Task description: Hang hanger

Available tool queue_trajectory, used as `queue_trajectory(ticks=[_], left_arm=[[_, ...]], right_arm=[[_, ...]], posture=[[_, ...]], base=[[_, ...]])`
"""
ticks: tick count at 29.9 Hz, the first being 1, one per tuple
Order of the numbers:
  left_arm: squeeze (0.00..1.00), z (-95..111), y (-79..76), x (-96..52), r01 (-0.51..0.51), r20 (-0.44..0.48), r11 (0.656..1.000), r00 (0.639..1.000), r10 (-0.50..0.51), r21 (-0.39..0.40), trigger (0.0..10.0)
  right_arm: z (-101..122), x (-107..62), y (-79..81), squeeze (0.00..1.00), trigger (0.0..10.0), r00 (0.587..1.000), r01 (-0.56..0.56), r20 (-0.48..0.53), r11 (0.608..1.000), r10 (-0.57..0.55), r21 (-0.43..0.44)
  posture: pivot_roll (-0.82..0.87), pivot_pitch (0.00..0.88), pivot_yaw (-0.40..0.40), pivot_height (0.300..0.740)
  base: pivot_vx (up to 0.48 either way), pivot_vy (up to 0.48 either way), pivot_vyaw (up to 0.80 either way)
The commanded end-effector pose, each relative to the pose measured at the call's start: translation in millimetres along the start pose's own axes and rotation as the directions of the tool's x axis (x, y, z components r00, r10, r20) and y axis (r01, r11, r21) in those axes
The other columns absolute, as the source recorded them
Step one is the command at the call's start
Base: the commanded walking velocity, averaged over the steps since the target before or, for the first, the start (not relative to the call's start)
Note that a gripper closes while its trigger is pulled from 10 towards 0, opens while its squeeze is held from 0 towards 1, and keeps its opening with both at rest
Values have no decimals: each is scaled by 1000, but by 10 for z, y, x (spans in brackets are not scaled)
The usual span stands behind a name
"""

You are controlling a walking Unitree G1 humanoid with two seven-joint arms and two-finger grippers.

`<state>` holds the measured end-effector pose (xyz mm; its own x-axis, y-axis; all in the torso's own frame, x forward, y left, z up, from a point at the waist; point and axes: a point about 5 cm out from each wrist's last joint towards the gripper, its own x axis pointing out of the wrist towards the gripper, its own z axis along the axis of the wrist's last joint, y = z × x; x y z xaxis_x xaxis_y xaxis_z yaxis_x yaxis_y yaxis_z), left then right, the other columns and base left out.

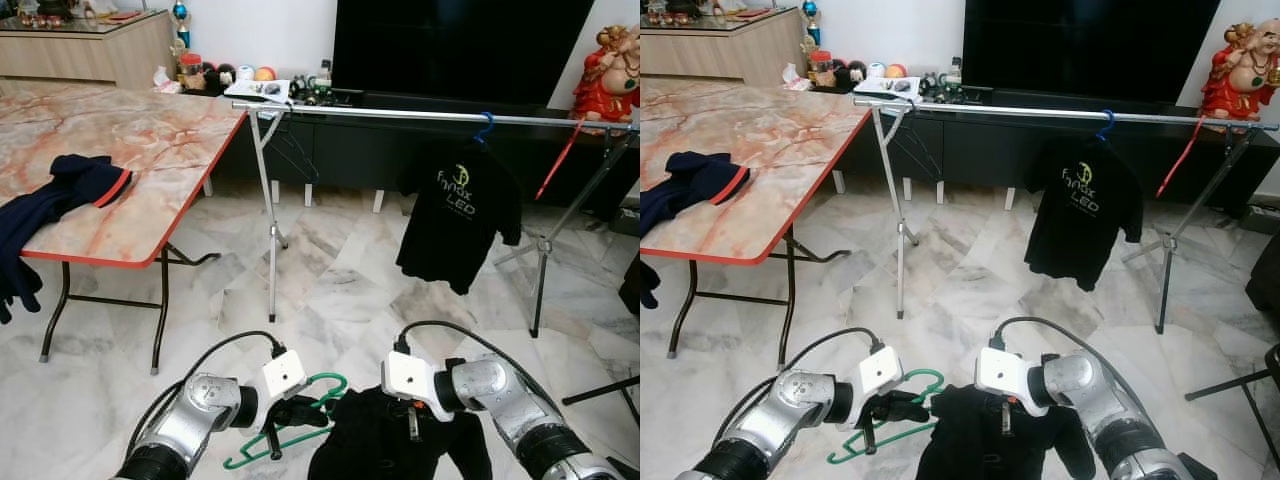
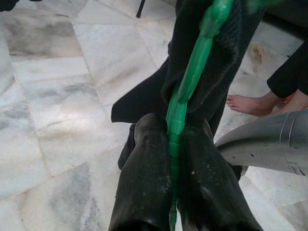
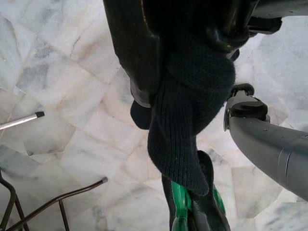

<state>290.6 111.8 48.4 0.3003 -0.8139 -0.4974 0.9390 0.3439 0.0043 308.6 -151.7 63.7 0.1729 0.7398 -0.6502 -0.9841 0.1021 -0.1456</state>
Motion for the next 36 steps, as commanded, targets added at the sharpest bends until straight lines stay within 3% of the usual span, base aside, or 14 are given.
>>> queue_trajectory(ticks=[1, 14, 15, 16, 23, 24, 26, 27, 36], left_arm=[[0, 31, 45, -20, -35, 17, 999, 999, 35, -9, 0], [0, 54, 52, -16, -41, 39, 999, 998, 41, 0, 0], [0, 56, 53, -16, -42, 39, 999, 998, 42, 1, 0], [0, 59, 55, -16, -44, 41, 999, 998, 44, 2, 0], [0, 55, 66, -19, -55, 41, 998, 998, 55, 3, 0], [0, 52, 66, -18, -57, 41, 998, 998, 56, 3, 0], [0, 53, 64, -15, -58, 42, 998, 997, 57, 3, 0], [0, 53, 64, -14, -59, 43, 998, 997, 58, 3, 0], [0, 52, 61, -5, -65, 50, 998, 997, 65, -1, 0]], right_arm=[[64, 4, -29, 0, 10000, 1000, 1, 32, 1000, 0, -13], [35, 2, 7, 31, 10000, 998, -59, 12, 998, 59, -3], [33, 2, 15, 831, 10000, 998, -69, 12, 998, 69, 0], [30, 1, 27, 1000, 10000, 996, -87, 12, 996, 87, 2], [42, -31, -13, 1000, 10000, 998, -50, 24, 999, 50, 0], [43, -40, -21, 867, 10000, 999, -42, 32, 999, 42, 7], [44, -48, -19, 47, 10000, 998, -39, 54, 999, 38, 21], [45, -49, -16, 0, 10000, 997, -38, 62, 999, 37, 25], [95, -59, 2, 0, 10000, 976, -23, 217, 995, 0, 101]], posture=[[116, 6, -68, 740], [114, 8, -70, 740], [114, 8, -70, 740], [116, 9, -72, 740], [111, 8, -73, 740], [111, 8, -73, 740], [112, 8, -74, 740], [112, 8, -74, 740], [112, 14, -75, 740]], base=[[0, 0, 0], [0, 0, 0], [0, 0, 0], [0, 0, 0], [0, 0, 0], [0, 0, 0], [0, 0, 0], [0, 0, 0], [0, 0, 0]])
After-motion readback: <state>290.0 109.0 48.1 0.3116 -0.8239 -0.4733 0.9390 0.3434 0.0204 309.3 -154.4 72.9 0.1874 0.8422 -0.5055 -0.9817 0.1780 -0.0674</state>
